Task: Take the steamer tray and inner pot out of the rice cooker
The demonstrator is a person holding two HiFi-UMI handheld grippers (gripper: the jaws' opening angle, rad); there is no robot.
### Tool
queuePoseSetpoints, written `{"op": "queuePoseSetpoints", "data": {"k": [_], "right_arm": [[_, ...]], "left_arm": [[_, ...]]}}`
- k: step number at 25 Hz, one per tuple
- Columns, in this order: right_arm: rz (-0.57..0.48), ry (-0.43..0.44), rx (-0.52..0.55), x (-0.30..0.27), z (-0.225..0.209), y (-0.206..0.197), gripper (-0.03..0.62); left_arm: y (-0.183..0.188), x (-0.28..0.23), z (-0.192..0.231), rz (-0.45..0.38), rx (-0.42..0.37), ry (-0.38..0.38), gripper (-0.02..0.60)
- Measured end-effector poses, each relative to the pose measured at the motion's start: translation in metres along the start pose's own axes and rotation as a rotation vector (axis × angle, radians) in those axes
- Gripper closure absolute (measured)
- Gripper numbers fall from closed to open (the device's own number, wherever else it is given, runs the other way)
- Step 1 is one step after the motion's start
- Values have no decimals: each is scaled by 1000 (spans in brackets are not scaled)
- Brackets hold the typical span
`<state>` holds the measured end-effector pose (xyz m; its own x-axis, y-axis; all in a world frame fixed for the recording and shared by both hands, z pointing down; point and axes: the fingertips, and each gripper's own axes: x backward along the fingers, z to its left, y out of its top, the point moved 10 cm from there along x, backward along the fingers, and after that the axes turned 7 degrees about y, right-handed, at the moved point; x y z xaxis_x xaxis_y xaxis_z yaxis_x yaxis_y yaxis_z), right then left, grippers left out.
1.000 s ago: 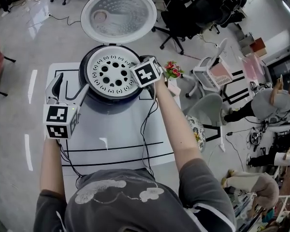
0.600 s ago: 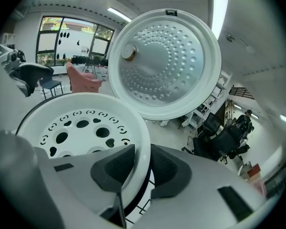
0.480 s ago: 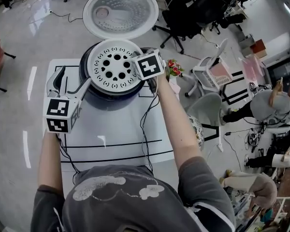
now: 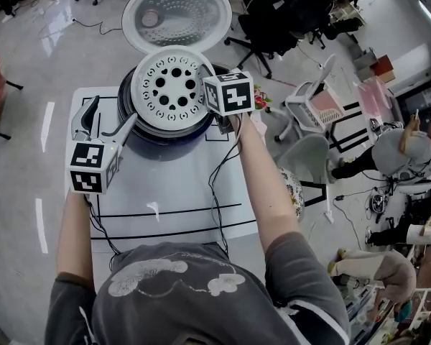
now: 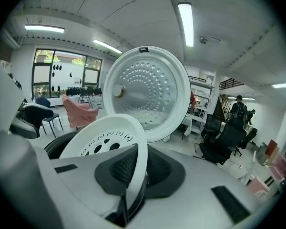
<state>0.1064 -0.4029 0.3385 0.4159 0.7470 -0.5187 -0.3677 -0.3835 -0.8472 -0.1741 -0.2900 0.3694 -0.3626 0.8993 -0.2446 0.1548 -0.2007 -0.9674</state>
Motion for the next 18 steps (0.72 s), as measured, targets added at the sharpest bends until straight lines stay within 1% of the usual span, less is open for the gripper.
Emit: {"op": "queuePoseSetpoints", "data": {"k": [4, 8, 13, 18], "right_arm": [[-27, 3, -8, 9, 4, 6, 548], [-73, 2, -46, 23, 5, 13, 548], [-118, -26, -87, 50, 10, 15, 548], [-157, -69, -155, 85, 18, 9, 548]], "left_arm": [[3, 5, 0, 2, -23, -4, 193], [2, 12, 1, 6, -25, -14, 193], [4, 19, 1, 12, -62, -41, 193], [10, 29, 1, -5, -66, -82, 193]]}}
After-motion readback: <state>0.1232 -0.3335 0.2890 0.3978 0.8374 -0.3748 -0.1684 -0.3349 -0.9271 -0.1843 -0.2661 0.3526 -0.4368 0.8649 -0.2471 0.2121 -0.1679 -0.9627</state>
